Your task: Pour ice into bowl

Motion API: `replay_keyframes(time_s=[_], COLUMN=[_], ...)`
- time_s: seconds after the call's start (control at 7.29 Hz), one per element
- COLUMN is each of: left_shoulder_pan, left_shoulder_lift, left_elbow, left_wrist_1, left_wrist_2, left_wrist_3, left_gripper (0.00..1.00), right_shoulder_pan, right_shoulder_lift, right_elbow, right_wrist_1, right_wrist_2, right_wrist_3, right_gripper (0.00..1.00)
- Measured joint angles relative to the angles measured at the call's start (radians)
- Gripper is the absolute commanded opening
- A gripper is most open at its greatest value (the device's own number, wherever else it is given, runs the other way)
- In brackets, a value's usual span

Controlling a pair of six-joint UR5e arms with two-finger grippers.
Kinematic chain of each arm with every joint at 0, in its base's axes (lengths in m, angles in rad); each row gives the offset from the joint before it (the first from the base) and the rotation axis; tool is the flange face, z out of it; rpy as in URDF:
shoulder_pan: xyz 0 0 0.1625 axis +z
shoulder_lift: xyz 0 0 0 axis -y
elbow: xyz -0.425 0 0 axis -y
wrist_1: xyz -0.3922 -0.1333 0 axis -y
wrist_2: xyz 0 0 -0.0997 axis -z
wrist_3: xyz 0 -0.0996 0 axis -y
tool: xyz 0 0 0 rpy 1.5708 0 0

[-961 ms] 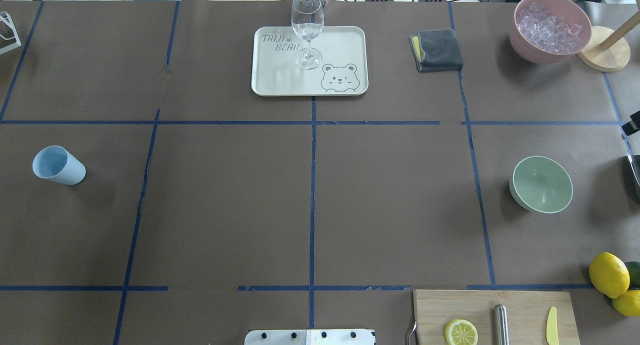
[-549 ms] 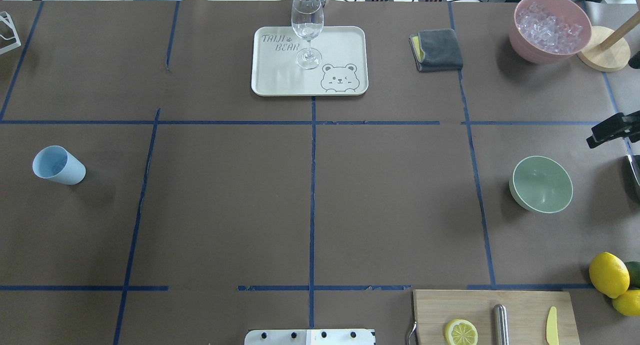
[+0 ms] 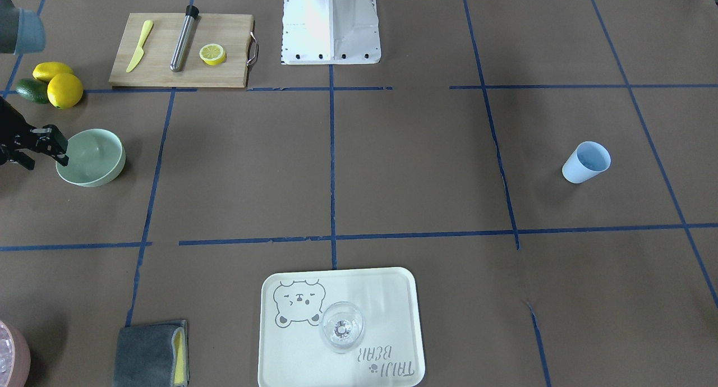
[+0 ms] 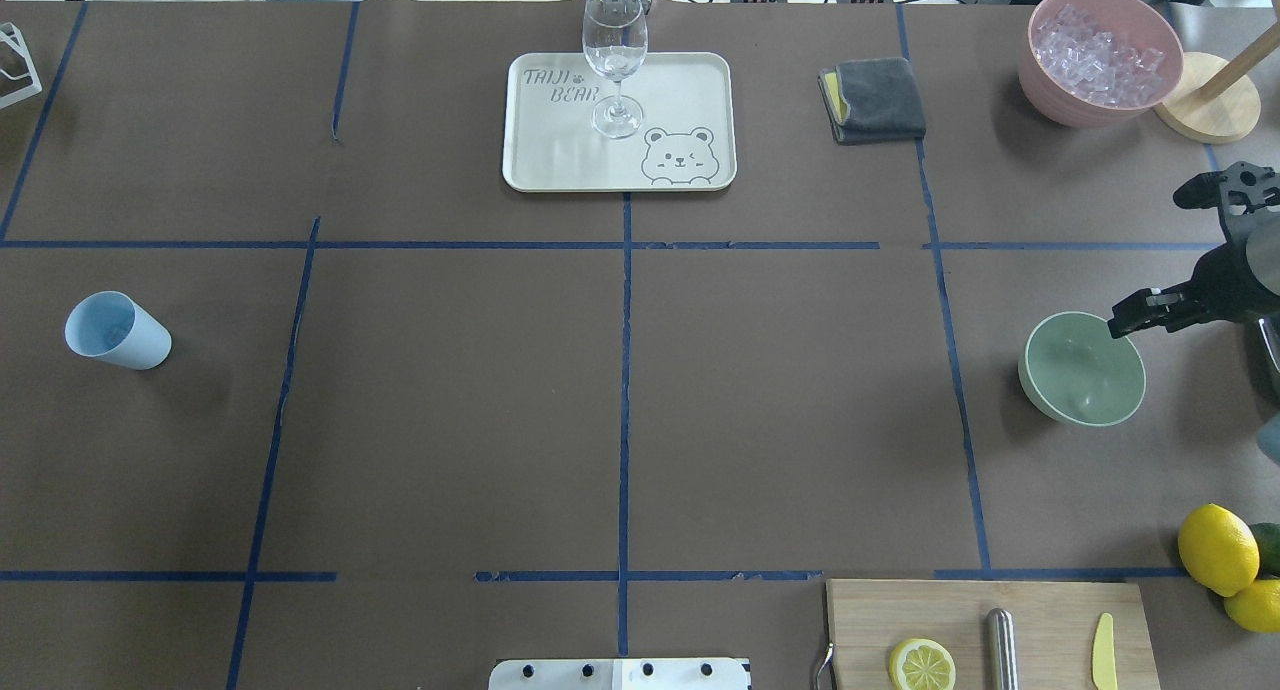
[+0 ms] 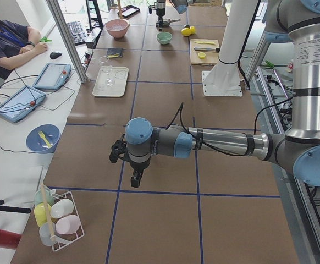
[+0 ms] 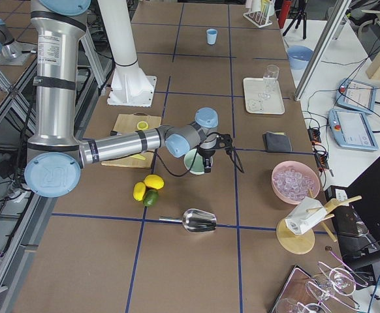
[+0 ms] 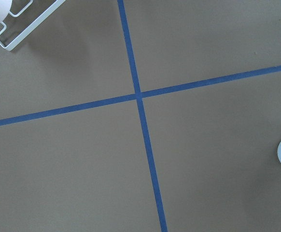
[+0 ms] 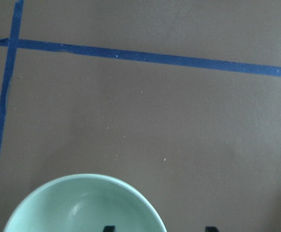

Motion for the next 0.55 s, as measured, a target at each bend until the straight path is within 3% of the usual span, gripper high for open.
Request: replay_keyframes(time_s=[0.55], left_shoulder_pan=[0.000], left_shoulder_lift=[0.000], left_elbow=[-0.005], left_wrist_1=[0.000], left_wrist_2=[0.000], left_wrist_3=[0.000], left_gripper=[1.00], right_shoulder_pan=[-0.037], right_shoulder_lift=[-0.037], right_elbow=[-0.051], right_wrist_1=[0.136], right_wrist_2=[-0.008], right_wrist_3=[0.004], right_gripper=[0.57])
